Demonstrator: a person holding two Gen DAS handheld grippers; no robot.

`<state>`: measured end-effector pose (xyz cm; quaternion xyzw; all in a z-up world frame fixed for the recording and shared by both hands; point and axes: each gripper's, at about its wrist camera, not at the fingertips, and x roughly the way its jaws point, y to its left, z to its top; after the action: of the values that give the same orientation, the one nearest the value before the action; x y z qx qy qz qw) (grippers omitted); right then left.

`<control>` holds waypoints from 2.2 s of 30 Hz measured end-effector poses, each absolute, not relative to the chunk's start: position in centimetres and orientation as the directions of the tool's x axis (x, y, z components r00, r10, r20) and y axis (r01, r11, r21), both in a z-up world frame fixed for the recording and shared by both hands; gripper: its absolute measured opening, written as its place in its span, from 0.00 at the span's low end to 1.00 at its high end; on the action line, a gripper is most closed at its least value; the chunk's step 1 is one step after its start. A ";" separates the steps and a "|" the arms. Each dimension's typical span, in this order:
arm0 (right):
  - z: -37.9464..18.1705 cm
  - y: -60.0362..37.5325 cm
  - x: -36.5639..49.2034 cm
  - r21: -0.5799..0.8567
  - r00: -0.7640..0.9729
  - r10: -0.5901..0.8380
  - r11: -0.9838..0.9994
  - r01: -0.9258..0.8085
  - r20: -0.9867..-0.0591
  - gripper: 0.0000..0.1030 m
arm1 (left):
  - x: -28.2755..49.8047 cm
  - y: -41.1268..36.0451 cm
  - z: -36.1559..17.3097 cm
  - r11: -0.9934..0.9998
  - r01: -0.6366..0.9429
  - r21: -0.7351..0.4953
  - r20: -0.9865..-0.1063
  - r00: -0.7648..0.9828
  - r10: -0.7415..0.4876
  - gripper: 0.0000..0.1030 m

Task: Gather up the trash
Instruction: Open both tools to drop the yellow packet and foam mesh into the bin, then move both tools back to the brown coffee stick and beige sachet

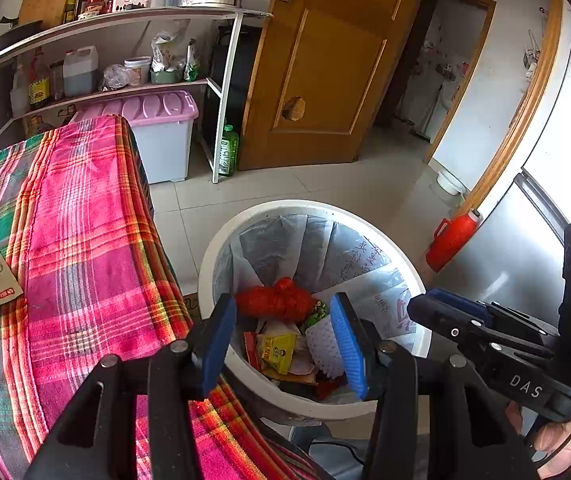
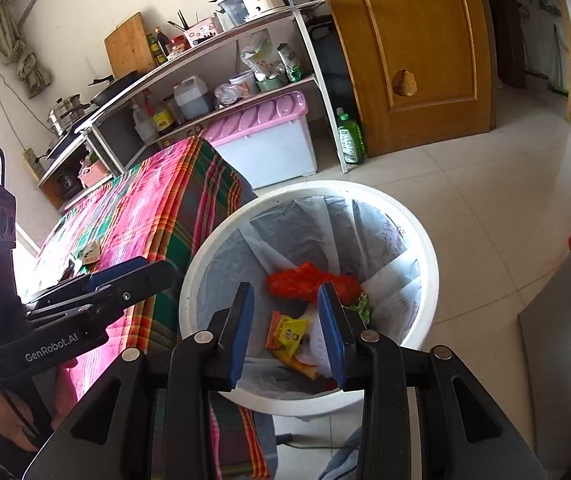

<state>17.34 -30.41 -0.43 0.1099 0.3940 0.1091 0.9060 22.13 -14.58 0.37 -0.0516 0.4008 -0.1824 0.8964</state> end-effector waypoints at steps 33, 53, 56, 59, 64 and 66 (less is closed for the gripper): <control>2.6 -18.3 16.2 0.273 0.616 0.465 0.882 -0.384 -0.636 0.50 | 16.0 -0.4 2.6 0.971 0.074 -0.228 -0.629 0.750 -0.205 0.50; 2.1 -8.0 17.6 0.185 0.513 0.521 0.802 -0.568 -0.682 0.50 | 14.3 7.9 2.3 0.978 -0.039 -0.205 -0.621 0.778 -0.100 0.50; 1.7 -7.1 18.4 0.182 0.501 0.519 0.798 -0.575 -0.692 0.50 | 14.8 9.1 2.0 0.979 -0.062 -0.196 -0.629 0.773 -0.078 0.50; 1.4 -6.4 19.1 0.184 0.493 0.517 0.797 -0.576 -0.699 0.50 | 15.2 10.3 1.5 0.977 -0.084 -0.193 -0.638 0.767 -0.060 0.50; 0.9 -5.0 20.7 0.175 0.483 0.508 0.796 -0.579 -0.714 0.50 | 17.0 11.9 0.5 0.981 -0.089 -0.172 -0.668 0.743 -0.050 0.50; 0.7 -4.5 21.2 0.171 0.477 0.505 0.795 -0.582 -0.719 0.50 | 18.0 12.2 0.1 0.984 -0.073 -0.161 -0.680 0.731 -0.057 0.50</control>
<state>21.15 -4.49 0.71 -0.0485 0.4012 0.3167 0.8581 17.96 12.19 0.08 -0.0885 0.3668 0.0044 0.9260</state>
